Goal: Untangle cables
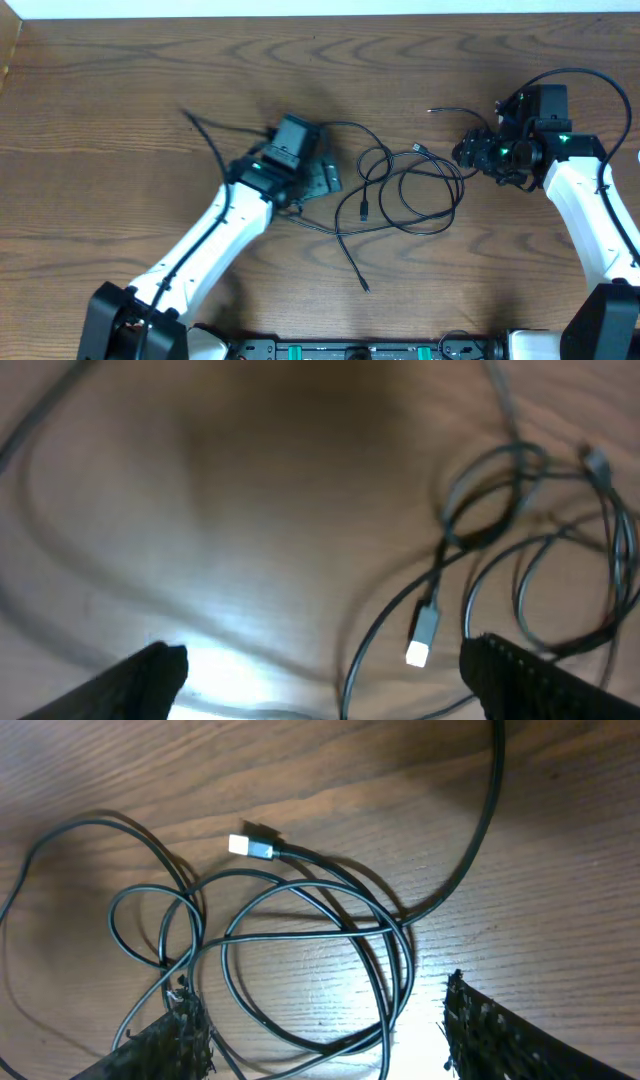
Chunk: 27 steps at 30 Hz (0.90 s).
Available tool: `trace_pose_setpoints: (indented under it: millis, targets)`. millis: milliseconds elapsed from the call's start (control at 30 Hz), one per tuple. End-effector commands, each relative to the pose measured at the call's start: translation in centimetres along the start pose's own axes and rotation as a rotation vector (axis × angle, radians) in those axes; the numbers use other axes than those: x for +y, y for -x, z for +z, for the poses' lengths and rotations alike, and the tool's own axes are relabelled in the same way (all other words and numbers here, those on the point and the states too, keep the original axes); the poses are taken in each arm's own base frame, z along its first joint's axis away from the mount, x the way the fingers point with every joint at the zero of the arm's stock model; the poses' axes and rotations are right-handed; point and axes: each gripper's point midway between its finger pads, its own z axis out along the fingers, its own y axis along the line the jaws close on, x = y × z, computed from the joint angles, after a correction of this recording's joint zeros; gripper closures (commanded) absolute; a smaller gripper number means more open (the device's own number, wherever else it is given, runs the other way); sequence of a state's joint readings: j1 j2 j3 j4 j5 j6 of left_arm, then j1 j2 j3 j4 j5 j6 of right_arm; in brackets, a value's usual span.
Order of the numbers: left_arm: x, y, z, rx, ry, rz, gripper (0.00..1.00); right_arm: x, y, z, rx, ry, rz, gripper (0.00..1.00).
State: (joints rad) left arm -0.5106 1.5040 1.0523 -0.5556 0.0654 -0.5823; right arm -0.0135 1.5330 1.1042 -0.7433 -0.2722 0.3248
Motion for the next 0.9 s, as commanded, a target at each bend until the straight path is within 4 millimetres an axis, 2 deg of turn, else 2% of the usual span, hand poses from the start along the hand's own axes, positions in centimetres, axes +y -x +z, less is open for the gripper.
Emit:
trace_pose_setpoints:
  millis: [0,167,367,600,767,867]
  targets:
    - [-0.6,1.7,0.6,-0.103,0.05,0.314,0.02,0.0,-0.3,0.0,0.0,-0.009,-0.007,0.28]
    - [-2.2,2.9,3.1,-0.146,0.013,0.372,0.0,0.0,-0.4,0.0,0.005,-0.01,-0.006,0.27]
    - [-3.4,2.1,7.0,-0.104,-0.049,0.502,0.0,0.0,-0.4,0.0,0.005,-0.01,-0.007,0.25]
    - [-5.5,2.6,8.5,-0.147,-0.129,0.585,0.05,0.0,-0.4,0.0,0.004,-0.01,-0.006,0.24]
    - [-5.5,2.4,10.2,-0.144,-0.128,0.585,0.09,0.0,-0.4,0.0,0.006,-0.011,-0.006,0.23]
    - [-5.2,1.5,11.5,-0.107,-0.136,0.599,0.14,0.0,-0.4,0.0,0.006,-0.011,-0.006,0.23]
